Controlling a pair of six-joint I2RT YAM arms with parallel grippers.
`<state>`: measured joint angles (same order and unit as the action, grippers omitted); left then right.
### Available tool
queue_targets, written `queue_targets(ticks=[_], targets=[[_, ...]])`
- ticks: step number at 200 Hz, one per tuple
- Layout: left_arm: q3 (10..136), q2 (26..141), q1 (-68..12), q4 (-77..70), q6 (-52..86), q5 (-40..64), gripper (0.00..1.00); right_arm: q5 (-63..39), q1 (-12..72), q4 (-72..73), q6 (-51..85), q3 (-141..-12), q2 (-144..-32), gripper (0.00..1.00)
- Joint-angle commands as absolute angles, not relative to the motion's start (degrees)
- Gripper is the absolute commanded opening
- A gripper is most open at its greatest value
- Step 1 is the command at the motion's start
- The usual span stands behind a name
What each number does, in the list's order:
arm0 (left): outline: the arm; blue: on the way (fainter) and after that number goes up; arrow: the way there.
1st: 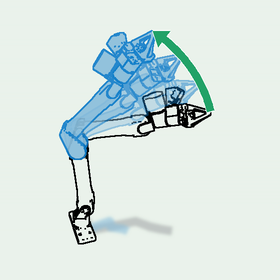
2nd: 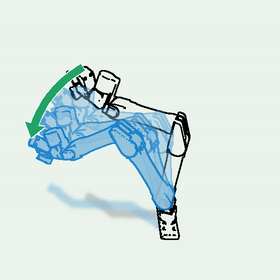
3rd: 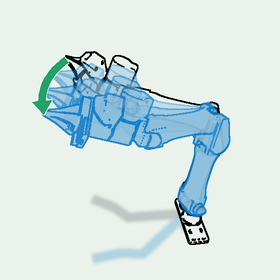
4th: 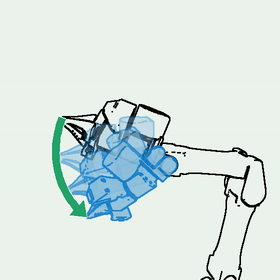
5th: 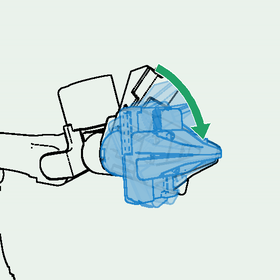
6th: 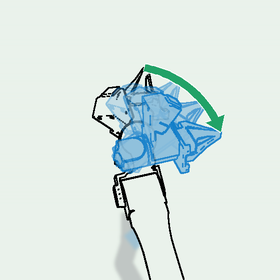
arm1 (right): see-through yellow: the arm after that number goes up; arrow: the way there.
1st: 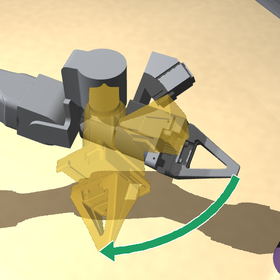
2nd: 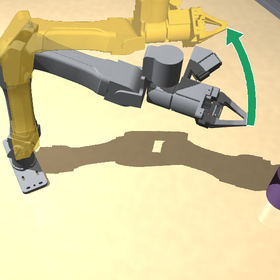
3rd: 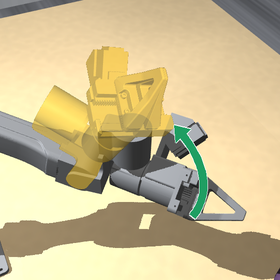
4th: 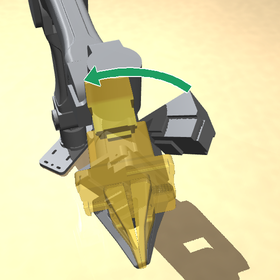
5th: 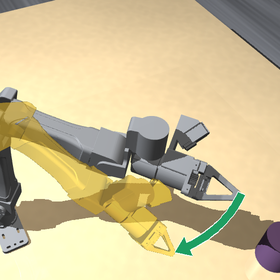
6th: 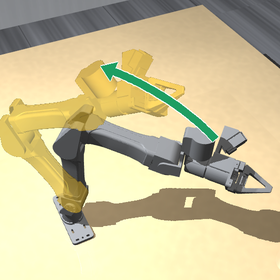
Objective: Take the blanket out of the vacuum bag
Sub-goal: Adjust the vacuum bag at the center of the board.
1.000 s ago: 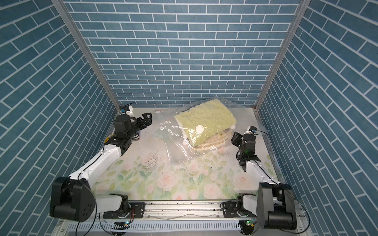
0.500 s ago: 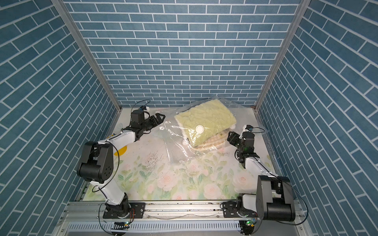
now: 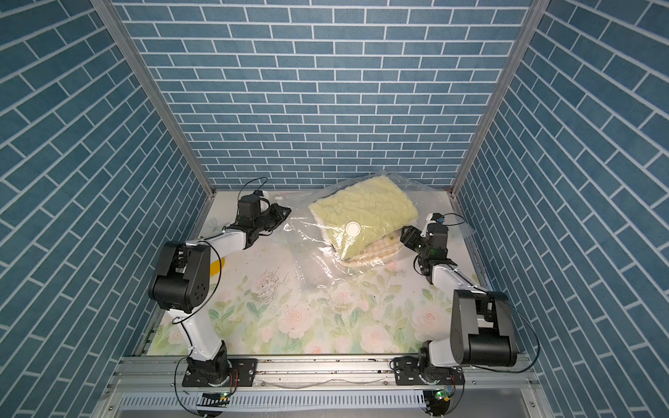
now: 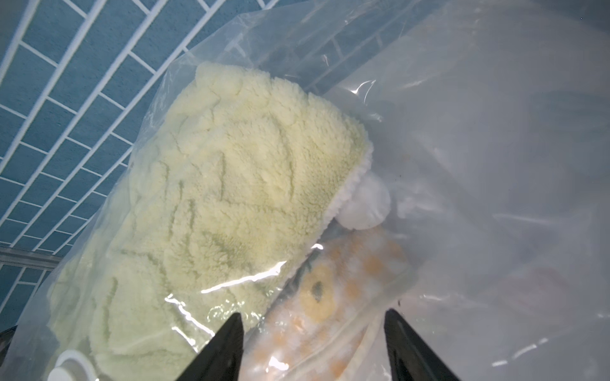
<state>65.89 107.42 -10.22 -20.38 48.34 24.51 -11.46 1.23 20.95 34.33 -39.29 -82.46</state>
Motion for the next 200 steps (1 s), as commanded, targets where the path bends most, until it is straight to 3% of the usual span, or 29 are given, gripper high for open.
queue_targets(ticks=[1,46,100,161,200], targets=[[65.69,105.31,-11.04,-19.57,47.69,24.00,0.00,-8.26,1.32,18.75,35.55,-42.01,-84.20,0.64],[56.05,97.38,-14.96,-20.45,47.54,20.13,0.00,-5.55,1.14,16.73,37.65,-49.48,-92.12,0.57],[44.75,85.79,-22.69,-17.23,46.00,14.14,0.00,-11.46,2.56,19.00,40.78,-57.37,-103.89,0.55],[36.91,78.57,-37.93,-16.29,48.93,9.42,0.00,-21.13,9.78,11.23,36.44,-78.24,-118.32,0.56],[37.48,81.43,-49.10,-21.09,52.93,7.04,0.00,-27.16,14.58,6.97,35.82,-92.82,-128.18,0.56]])
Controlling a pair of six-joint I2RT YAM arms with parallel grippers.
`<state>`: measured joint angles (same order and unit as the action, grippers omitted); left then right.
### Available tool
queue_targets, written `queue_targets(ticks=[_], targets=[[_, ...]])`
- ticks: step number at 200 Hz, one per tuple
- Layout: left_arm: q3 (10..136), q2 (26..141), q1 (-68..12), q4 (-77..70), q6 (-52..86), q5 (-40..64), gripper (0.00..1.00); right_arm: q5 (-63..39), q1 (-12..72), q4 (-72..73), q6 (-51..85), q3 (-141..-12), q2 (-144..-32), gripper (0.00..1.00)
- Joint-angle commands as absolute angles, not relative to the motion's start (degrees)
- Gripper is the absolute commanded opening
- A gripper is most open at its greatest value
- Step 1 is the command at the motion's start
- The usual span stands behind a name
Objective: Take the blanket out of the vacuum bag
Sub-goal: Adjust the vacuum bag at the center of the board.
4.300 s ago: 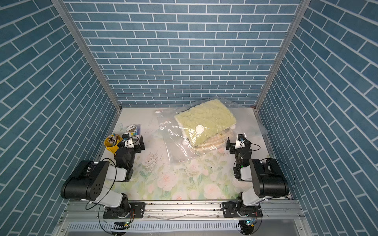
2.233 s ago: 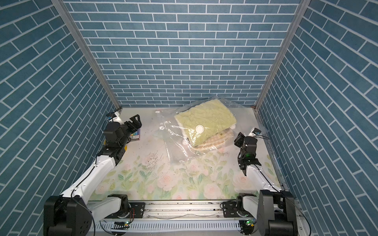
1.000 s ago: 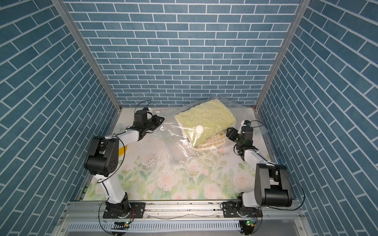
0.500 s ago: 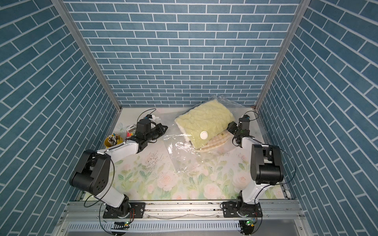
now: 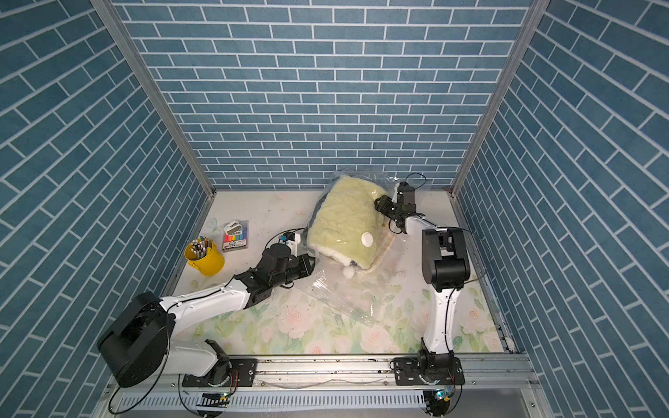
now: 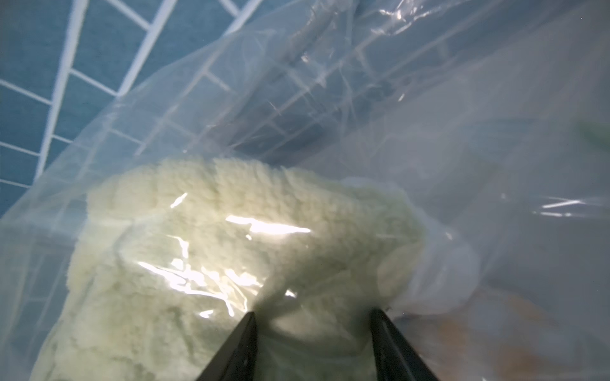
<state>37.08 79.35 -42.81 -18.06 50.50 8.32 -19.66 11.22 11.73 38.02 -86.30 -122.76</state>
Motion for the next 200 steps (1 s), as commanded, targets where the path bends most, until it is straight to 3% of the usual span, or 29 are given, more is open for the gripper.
queue_targets(ticks=[1,39,66,76,93,109,130,155,200], targets=[[37.59,81.67,-49.33,-21.22,52.96,7.03,0.00,-27.33,14.72,6.87,35.75,-93.17,-128.38,0.56],[45.74,90.90,-58.35,-24.96,53.26,6.74,0.00,-31.86,19.25,3.33,34.17,-103.27,-134.30,0.56],[50.12,93.30,-59.49,-22.25,51.44,3.94,0.01,-33.02,20.65,2.88,34.26,-106.55,-135.65,0.57],[50.22,92.49,-59.49,-21.44,50.87,1.85,0.18,-33.48,20.65,3.13,34.44,-107.58,-136.01,0.57],[51.15,91.84,-59.50,-20.91,49.14,1.83,0.66,-35.11,20.65,2.28,34.53,-110.65,-137.17,0.58],[51.49,91.09,-60.02,-20.68,47.42,4.46,0.81,-35.38,20.83,0.43,34.01,-112.75,-137.37,0.58],[48.56,85.76,-63.71,-17.56,44.94,-1.38,0.98,-32.20,20.70,-0.42,32.77,-110.26,-134.40,0.61],[45.40,79.49,-67.49,-6.19,44.73,-10.93,1.00,-29.68,19.98,0.00,32.56,-106.18,-130.50,0.63],[34.01,66.50,-69.80,4.30,55.24,-15.72,0.99,-27.81,19.08,-1.10,28.40,-100.68,-124.35,0.64]])
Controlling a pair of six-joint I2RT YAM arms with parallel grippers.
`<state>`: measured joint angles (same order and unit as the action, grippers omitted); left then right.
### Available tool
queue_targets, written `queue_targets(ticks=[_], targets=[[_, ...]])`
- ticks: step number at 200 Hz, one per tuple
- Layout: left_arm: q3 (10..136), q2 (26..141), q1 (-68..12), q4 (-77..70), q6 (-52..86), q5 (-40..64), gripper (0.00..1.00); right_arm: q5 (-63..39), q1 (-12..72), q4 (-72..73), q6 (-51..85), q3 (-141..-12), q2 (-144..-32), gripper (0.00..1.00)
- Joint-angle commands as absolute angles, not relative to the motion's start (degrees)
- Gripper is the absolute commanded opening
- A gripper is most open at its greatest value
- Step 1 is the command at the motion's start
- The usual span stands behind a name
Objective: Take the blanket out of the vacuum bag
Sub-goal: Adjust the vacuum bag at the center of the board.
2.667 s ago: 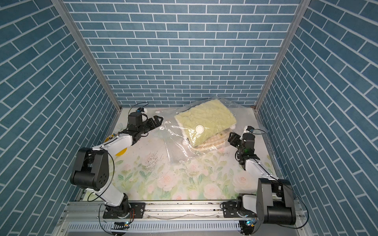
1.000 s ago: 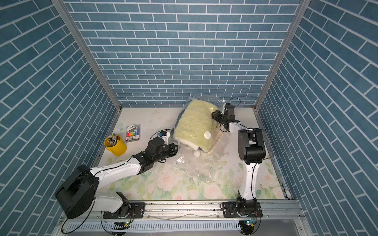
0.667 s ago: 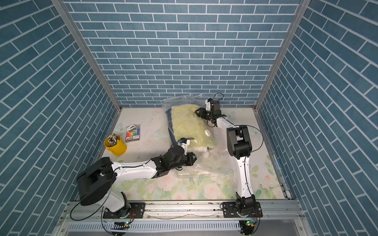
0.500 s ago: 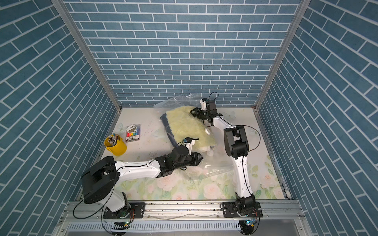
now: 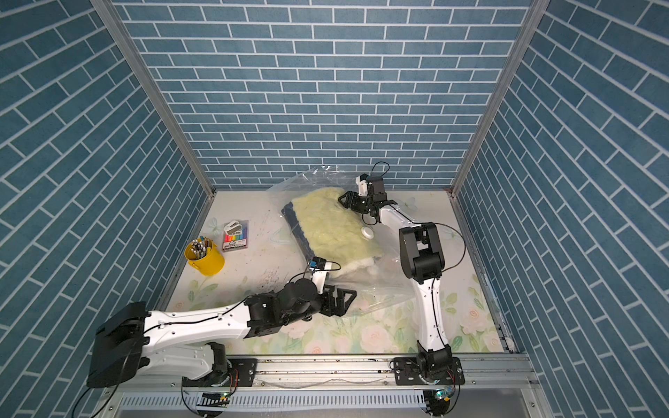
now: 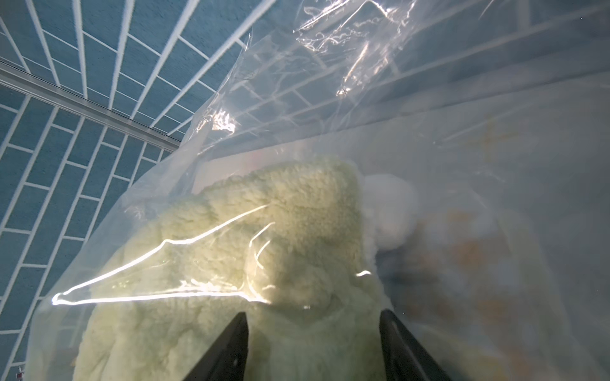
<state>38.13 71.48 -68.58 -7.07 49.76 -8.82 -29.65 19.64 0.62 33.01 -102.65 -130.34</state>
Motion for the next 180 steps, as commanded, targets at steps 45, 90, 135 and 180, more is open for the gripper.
queue_targets(ticks=[45,90,135,180], targets=[[36.07,54.41,-64.40,17.83,56.09,-28.32,0.89,-26.04,17.10,3.61,27.72,-86.43,-115.35,0.64],[43.63,60.71,-44.98,10.33,43.60,-19.13,1.00,-24.08,16.15,6.57,26.49,-74.33,-107.65,0.71],[45.36,76.85,-32.55,-4.99,43.50,-8.42,0.88,-30.83,16.78,9.85,29.11,-77.05,-114.57,0.72],[44.19,85.99,-31.83,-13.39,45.85,-4.66,0.70,-33.84,21.01,9.23,30.98,-85.95,-123.10,0.72]])
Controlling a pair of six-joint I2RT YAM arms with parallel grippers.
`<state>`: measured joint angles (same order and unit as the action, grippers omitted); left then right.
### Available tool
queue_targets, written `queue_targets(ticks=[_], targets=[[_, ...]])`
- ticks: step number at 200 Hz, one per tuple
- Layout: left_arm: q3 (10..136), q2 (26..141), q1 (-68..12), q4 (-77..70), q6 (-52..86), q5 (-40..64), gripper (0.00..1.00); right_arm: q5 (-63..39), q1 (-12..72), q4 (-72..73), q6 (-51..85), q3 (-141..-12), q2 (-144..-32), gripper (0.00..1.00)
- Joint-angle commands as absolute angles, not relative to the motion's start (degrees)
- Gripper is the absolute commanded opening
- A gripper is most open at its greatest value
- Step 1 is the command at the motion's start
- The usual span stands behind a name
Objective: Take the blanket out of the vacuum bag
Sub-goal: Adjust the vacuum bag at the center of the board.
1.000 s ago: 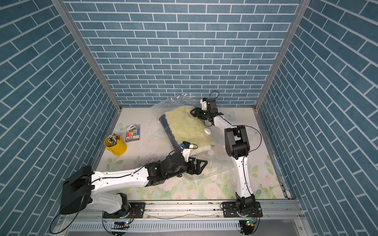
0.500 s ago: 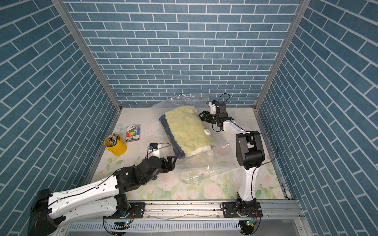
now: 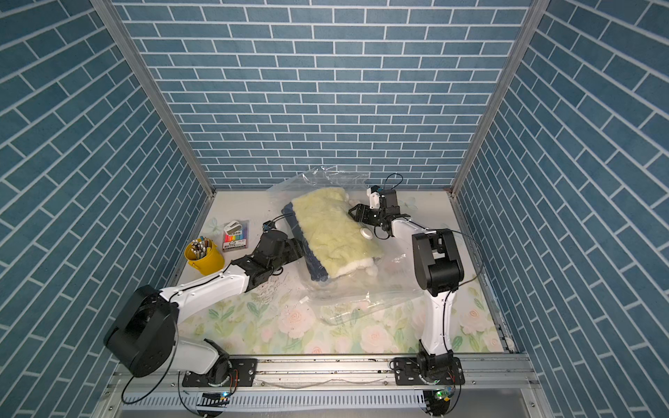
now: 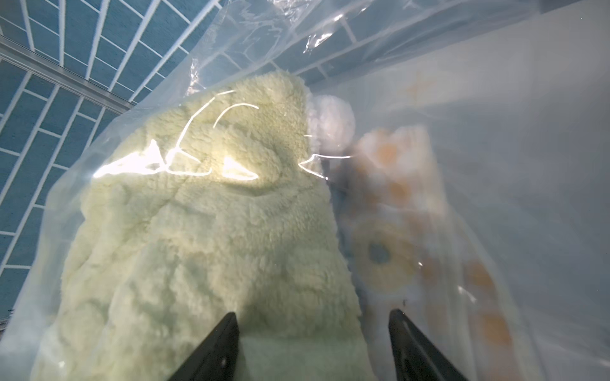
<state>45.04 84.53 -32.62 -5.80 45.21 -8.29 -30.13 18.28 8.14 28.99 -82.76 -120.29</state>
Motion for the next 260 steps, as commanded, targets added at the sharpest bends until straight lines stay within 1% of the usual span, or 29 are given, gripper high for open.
queue_targets(ticks=[1,39,70,93,126,146,185,195,223,243,260], targets=[[44.16,86.02,-31.74,-13.46,45.87,-4.66,0.70,-33.93,21.09,9.40,31.13,-86.04,-123.25,0.72],[43.13,86.97,-27.24,-14.57,44.30,-6.00,0.71,-36.19,23.96,13.21,35.93,-92.79,-129.81,0.71],[43.88,89.59,-21.00,-15.95,42.97,-1.96,0.72,-37.36,26.30,15.64,39.71,-99.10,-134.54,0.70],[46.71,92.92,-18.60,-16.13,41.96,-0.97,0.73,-39.22,27.22,20.83,45.60,-101.58,-137.53,0.69],[50.27,96.41,-17.14,-18.62,41.79,0.57,0.74,-40.19,29.03,22.48,47.64,-106.44,-141.01,0.68],[53.08,97.86,-16.67,-18.11,40.81,-0.45,0.75,-41.02,29.34,22.74,49.03,-110.54,-144.09,0.68],[53.69,96.58,-15.56,-16.41,41.43,-2.14,0.75,-44.42,30.08,17.19,49.18,-125.40,-152.54,0.68],[52.86,95.72,-15.47,-15.70,41.88,-2.29,0.75,-44.19,30.60,16.07,48.61,-127.20,-153.63,0.68],[50.40,93.33,-14.68,-15.19,40.70,-5.57,0.78,-44.88,31.46,15.84,47.58,-126.48,-153.19,0.68],[51.98,92.97,-12.85,-12.77,40.29,-4.17,0.77,-42.32,31.23,16.43,46.89,-122.44,-149.20,0.68],[53.41,90.92,-12.74,-9.60,40.25,-5.72,0.78,-39.57,30.51,13.50,44.63,-120.31,-145.23,0.71]])
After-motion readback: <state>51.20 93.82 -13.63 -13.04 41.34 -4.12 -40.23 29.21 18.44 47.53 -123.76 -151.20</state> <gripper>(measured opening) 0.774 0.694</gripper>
